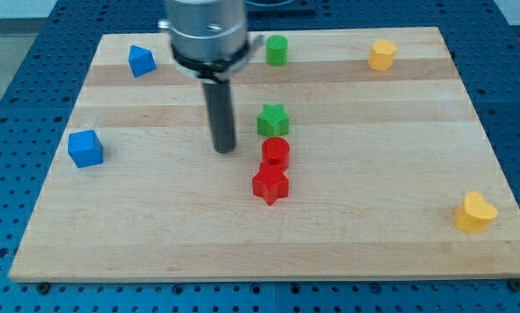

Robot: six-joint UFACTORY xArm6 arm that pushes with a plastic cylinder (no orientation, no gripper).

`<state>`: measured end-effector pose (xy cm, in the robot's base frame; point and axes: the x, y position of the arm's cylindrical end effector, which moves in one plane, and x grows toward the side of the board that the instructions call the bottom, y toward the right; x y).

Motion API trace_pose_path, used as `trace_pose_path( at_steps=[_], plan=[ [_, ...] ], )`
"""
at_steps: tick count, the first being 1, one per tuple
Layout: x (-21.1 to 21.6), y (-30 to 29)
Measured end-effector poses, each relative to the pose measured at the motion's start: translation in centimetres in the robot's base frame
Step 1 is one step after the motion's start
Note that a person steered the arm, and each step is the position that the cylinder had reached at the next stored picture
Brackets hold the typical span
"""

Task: Move the cube vertical to the triangle

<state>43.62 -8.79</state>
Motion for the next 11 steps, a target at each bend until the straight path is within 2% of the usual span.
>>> trace_pose_path(
  at_steps=[2,3,4,5,6,8,9,11],
  plan=[
    [-3.3,-13.5],
    [-3.4,-20.3],
    [-1.5,-21.7],
    [2.5,-21.2],
    [2.6,-20.1],
    [3.1,-11.9],
    [3.1,-11.9],
    [2.4,-19.7]
  ],
)
